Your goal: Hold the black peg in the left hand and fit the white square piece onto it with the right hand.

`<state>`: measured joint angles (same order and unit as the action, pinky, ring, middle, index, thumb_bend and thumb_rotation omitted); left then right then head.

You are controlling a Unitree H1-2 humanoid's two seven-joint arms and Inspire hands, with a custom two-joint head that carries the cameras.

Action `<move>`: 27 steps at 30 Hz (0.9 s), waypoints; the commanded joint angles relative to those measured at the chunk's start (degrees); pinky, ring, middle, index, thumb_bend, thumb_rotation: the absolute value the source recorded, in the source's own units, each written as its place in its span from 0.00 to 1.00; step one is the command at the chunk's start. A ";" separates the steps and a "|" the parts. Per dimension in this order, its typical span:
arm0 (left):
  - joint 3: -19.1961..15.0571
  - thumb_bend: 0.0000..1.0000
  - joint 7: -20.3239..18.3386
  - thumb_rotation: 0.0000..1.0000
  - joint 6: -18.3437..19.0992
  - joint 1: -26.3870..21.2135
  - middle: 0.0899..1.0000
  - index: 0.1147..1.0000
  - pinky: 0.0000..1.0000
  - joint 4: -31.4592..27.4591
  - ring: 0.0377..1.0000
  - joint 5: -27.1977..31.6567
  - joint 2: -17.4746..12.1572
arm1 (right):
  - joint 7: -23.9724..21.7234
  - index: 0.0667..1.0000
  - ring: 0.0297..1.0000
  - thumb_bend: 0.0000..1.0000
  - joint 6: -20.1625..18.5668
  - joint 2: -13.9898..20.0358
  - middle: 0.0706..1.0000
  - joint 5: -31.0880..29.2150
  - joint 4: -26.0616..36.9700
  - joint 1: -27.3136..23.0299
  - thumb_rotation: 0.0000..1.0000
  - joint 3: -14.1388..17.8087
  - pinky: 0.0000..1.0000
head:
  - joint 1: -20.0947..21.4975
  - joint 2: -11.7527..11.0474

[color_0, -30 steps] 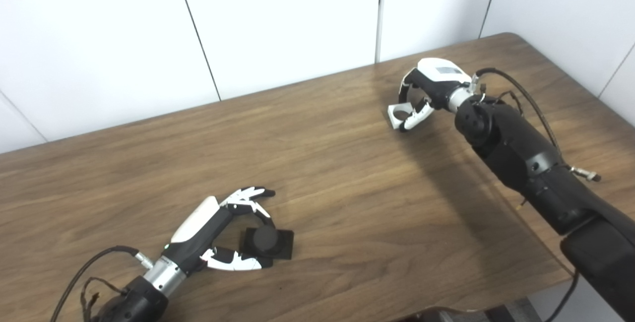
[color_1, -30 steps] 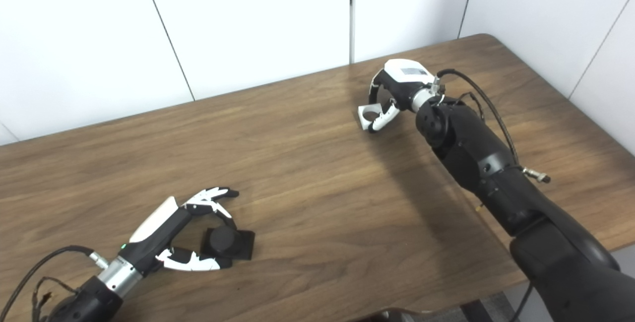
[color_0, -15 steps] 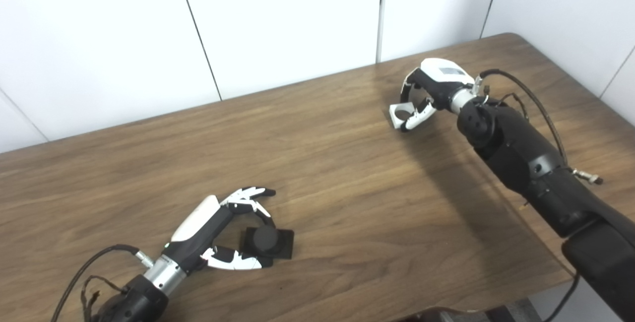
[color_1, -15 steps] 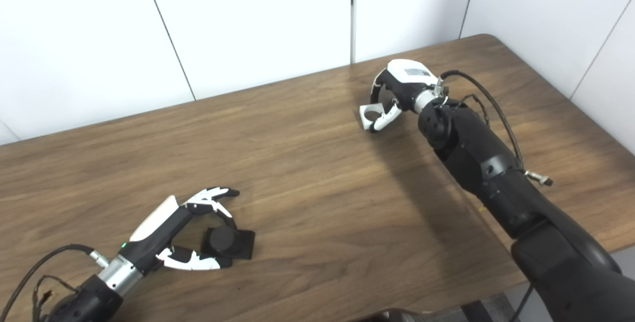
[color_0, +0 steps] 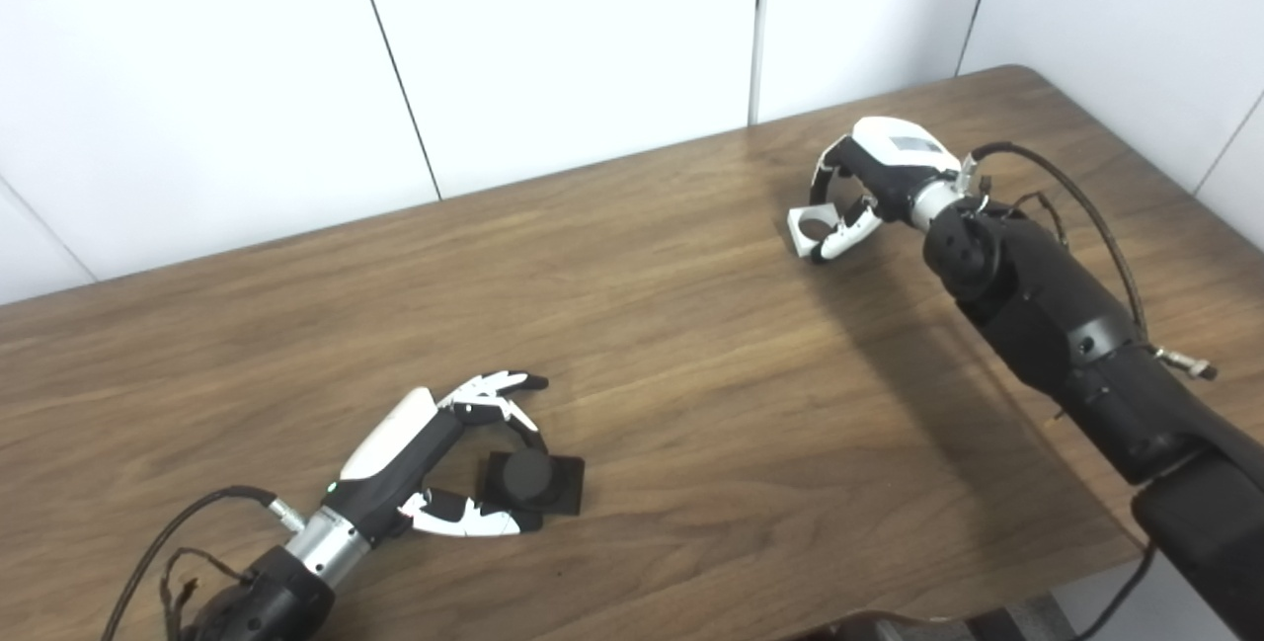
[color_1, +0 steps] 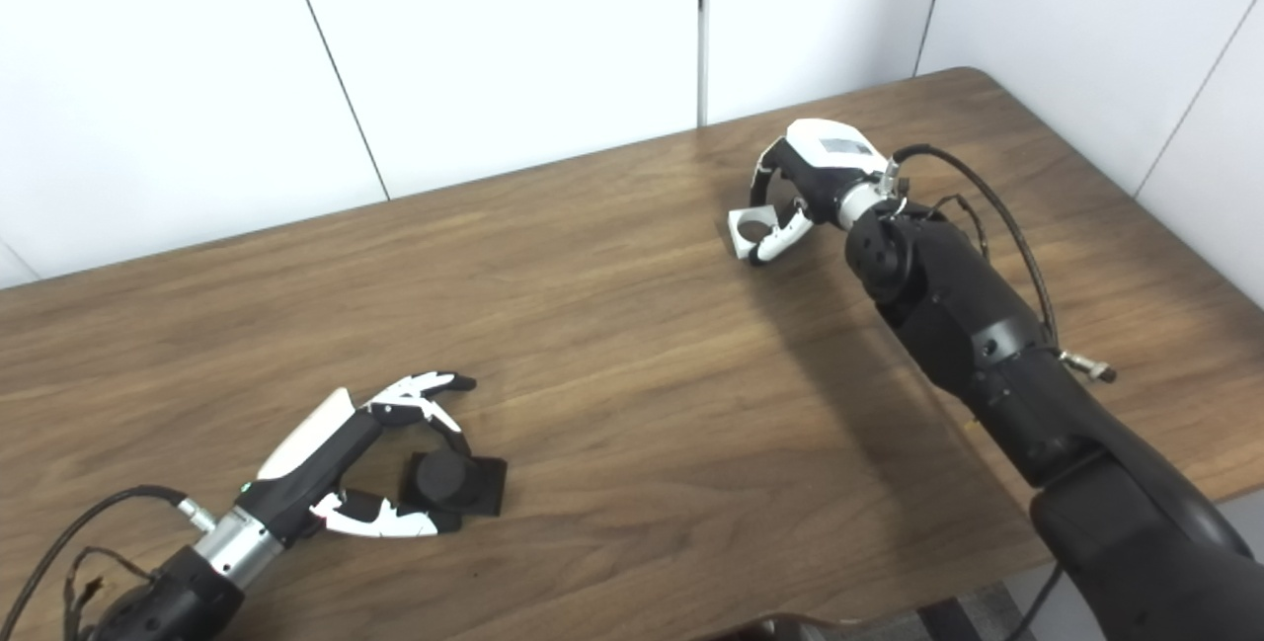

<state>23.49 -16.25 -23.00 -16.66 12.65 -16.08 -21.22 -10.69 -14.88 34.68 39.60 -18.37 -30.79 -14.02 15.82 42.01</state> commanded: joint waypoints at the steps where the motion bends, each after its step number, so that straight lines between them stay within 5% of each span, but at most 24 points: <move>1: 1.72 0.52 -3.68 0.08 1.47 1.53 0.87 0.43 0.92 2.18 0.92 -2.33 -1.35 | 1.03 0.45 0.78 0.52 0.20 1.36 0.78 0.17 2.17 -2.23 0.13 1.30 0.69 | -0.04 0.05; 27: 1.78 0.52 -3.67 0.08 1.26 1.78 0.88 0.43 0.91 2.29 0.92 -2.18 -1.11 | 0.23 0.45 0.79 0.52 1.17 1.86 0.78 -1.11 6.57 -1.45 0.13 3.62 0.70 | -0.16 0.66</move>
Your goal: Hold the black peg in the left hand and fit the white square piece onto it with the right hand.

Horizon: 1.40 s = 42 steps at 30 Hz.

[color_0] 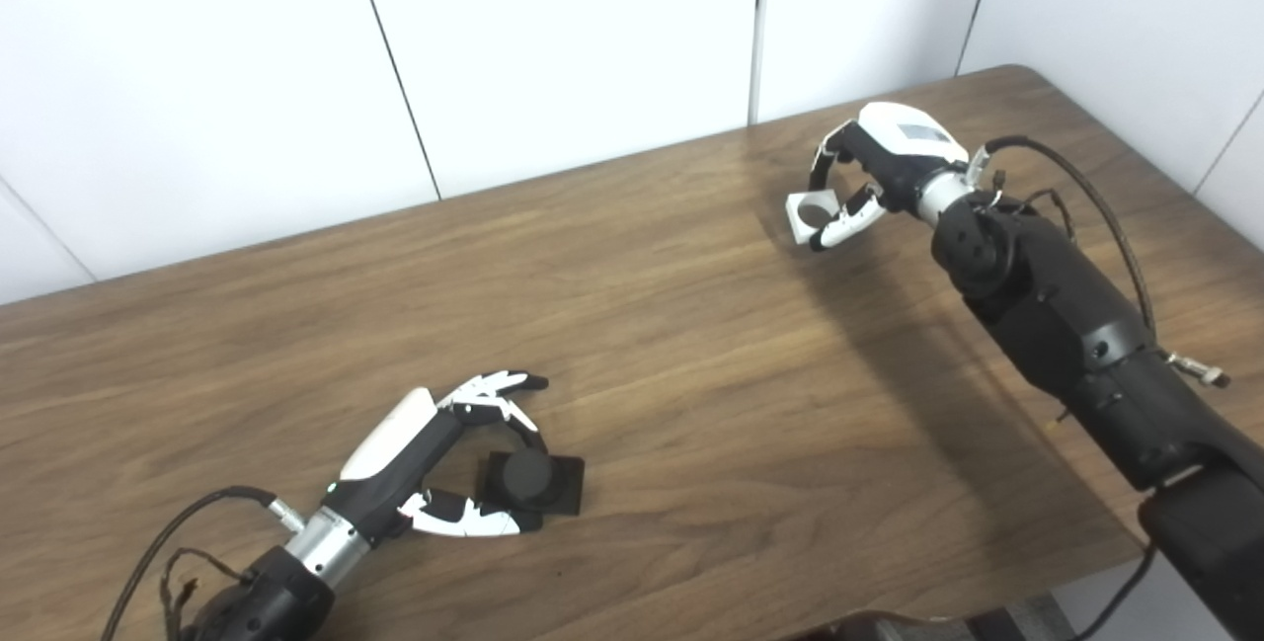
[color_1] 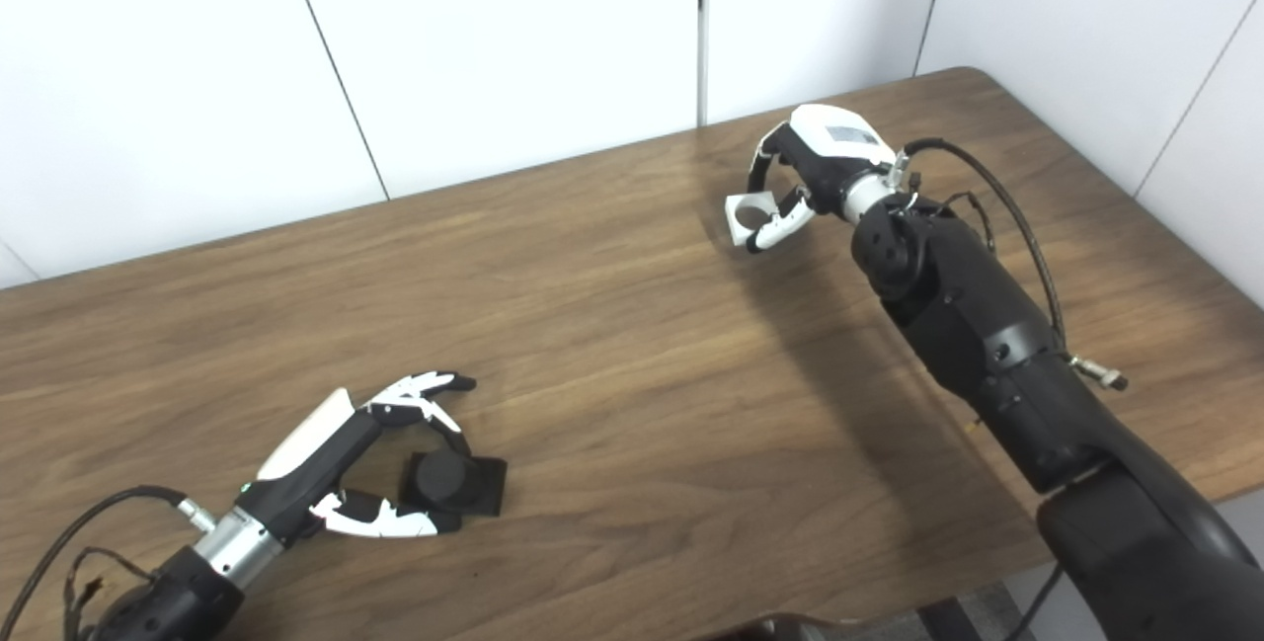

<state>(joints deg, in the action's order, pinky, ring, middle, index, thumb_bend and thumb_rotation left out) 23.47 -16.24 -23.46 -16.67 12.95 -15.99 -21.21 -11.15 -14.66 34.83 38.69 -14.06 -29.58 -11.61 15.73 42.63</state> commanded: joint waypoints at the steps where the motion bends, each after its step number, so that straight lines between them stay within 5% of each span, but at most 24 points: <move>1: 1.82 0.52 -3.65 0.08 1.58 1.78 0.88 0.43 0.91 2.11 0.92 -2.27 -1.12 | 0.64 0.45 0.79 0.52 0.92 1.71 0.78 -0.19 2.48 -2.65 0.13 1.26 0.70 | -0.07 0.04; 42: 1.82 0.52 -3.67 0.08 1.49 0.91 0.88 0.43 0.91 2.59 0.92 -2.36 -1.12 | -1.53 0.44 0.77 0.52 1.86 1.15 0.77 0.33 9.94 -1.26 0.13 1.29 0.70 | -0.87 0.41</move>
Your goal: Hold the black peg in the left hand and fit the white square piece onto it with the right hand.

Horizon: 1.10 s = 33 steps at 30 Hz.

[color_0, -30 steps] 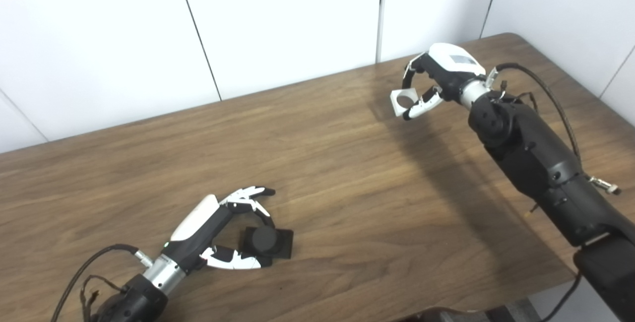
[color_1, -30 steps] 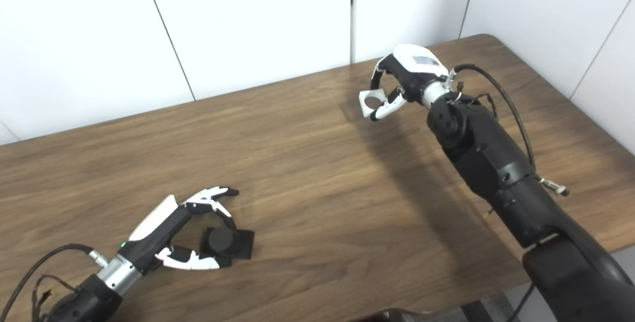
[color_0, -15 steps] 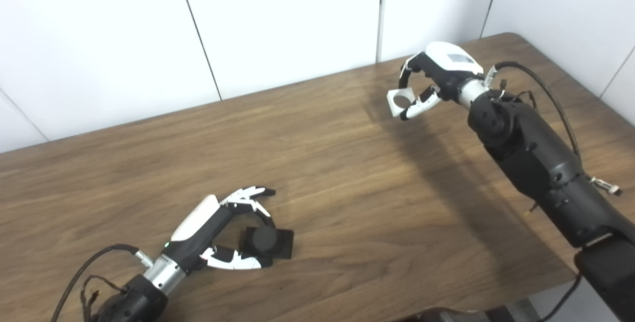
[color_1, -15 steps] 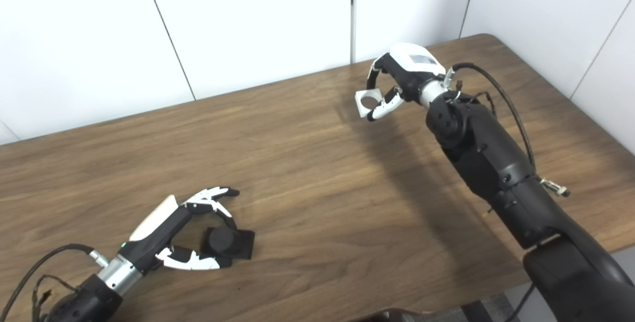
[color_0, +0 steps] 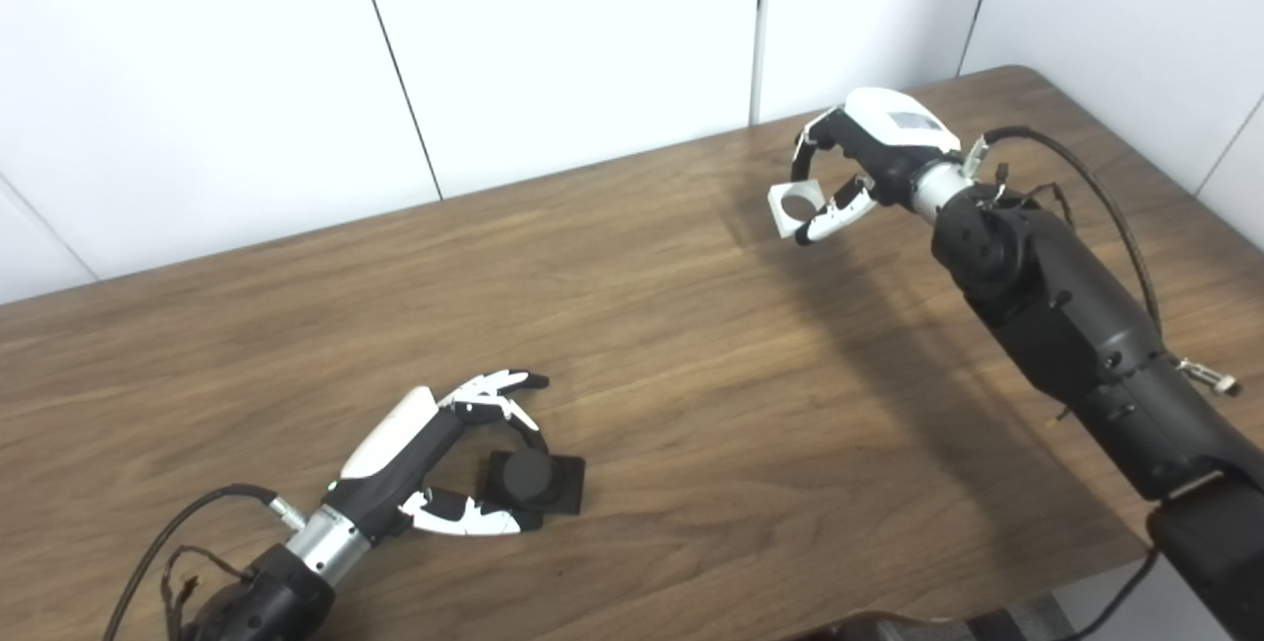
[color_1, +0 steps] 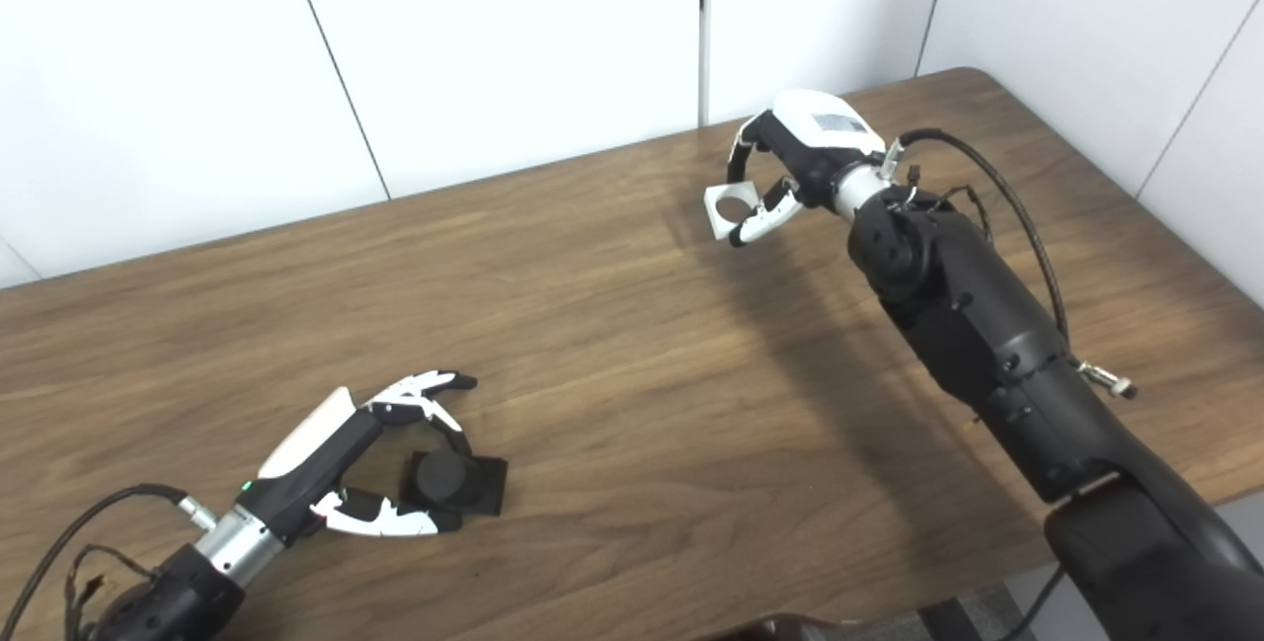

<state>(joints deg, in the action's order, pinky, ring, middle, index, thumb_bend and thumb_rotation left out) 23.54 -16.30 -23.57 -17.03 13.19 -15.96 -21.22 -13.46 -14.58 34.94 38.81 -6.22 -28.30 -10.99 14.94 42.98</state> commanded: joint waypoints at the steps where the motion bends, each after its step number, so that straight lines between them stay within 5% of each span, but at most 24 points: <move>1: 1.68 0.52 -3.51 0.08 1.49 1.31 0.88 0.43 0.92 2.31 0.92 -2.42 -1.14 | 0.56 0.44 0.77 0.52 1.60 0.98 0.77 0.21 2.35 -2.63 0.13 0.61 0.70 | 0.00 0.10; 33: 1.85 0.52 -3.68 0.08 2.13 1.31 0.88 0.43 0.89 1.61 0.92 -2.75 -0.99 | -1.56 0.44 0.80 0.52 2.19 -0.50 0.77 -0.39 8.52 -1.12 0.13 0.42 0.78 | -1.30 0.52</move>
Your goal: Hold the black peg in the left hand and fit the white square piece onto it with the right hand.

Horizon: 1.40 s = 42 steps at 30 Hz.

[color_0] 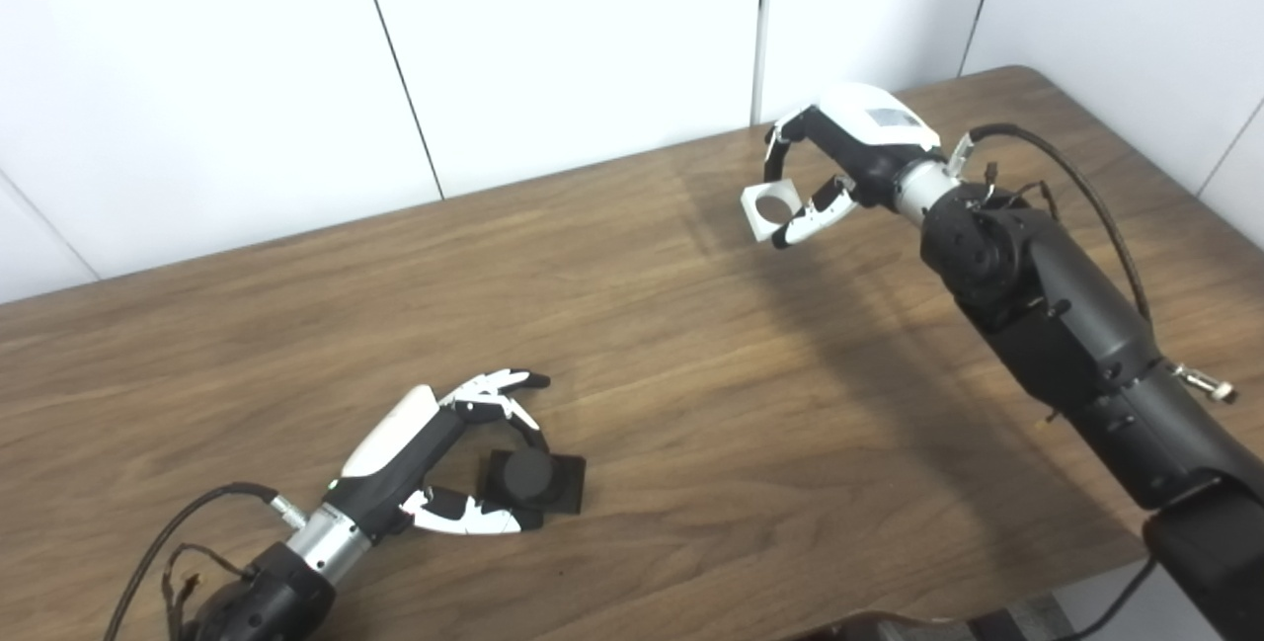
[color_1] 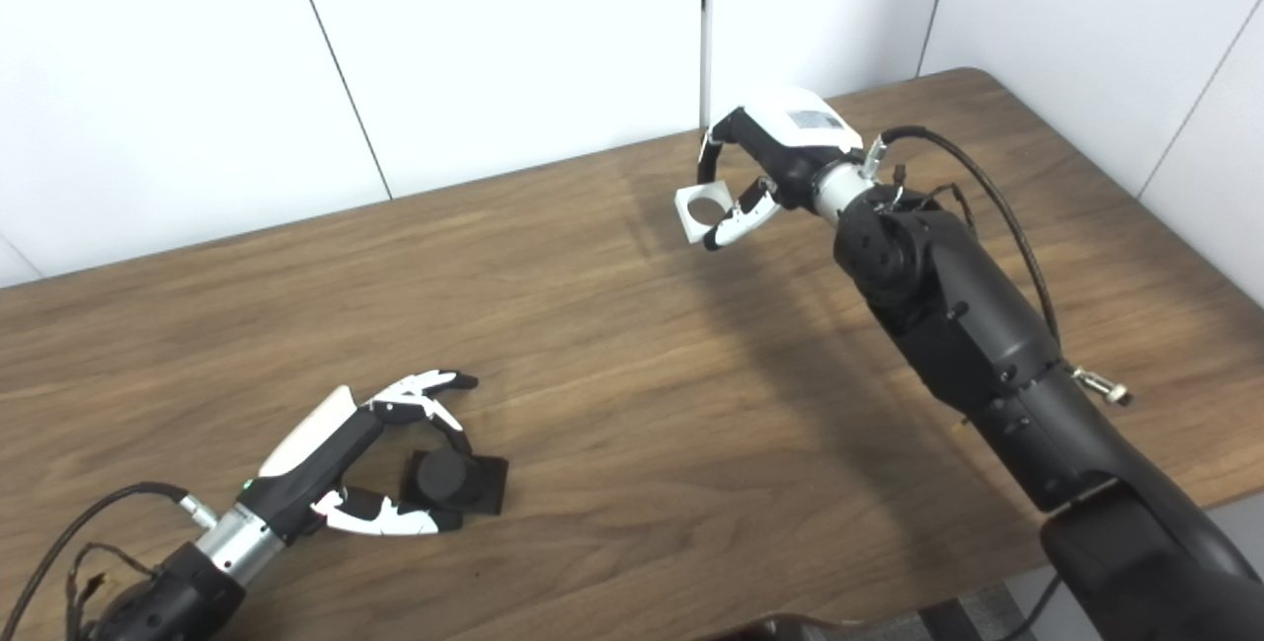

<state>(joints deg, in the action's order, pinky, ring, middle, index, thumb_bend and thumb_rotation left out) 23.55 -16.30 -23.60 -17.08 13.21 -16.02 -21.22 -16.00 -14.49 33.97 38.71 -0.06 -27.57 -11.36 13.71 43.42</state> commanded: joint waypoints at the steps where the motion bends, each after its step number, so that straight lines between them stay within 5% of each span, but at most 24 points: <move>1: 1.85 0.52 -3.63 0.08 2.13 1.36 0.87 0.43 0.88 1.61 0.92 -2.72 -0.97 | 1.03 0.44 0.80 0.52 2.29 0.43 0.77 -0.38 2.40 -1.81 0.13 0.81 0.78 | -0.19 0.08; 16: 2.12 0.52 -3.38 0.08 3.70 1.59 0.87 0.43 0.89 0.58 0.93 -4.11 -0.40 | -0.22 0.44 0.80 0.52 2.72 -0.11 0.78 0.10 4.82 -0.93 0.13 0.79 0.79 | -3.21 0.22; 32: 2.94 0.51 -3.80 0.07 9.40 2.15 0.88 0.43 0.95 -2.90 0.94 -5.24 0.37 | -0.72 0.44 0.79 0.52 4.99 0.01 0.78 -0.69 5.51 -0.76 0.14 0.94 0.76 | -8.22 -0.19; 42: 3.41 0.51 -2.76 0.08 8.70 2.19 0.88 0.43 0.96 -1.82 0.93 -5.99 1.59 | -1.75 0.44 0.80 0.52 6.22 1.06 0.79 -0.92 6.17 -0.16 0.14 1.33 0.74 | -12.45 -0.22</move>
<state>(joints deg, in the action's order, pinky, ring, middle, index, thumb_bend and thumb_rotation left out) 24.59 -16.26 -17.13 -16.63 9.30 -18.59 -19.88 -18.20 -10.27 33.39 38.16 3.74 -26.10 -11.19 1.41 43.07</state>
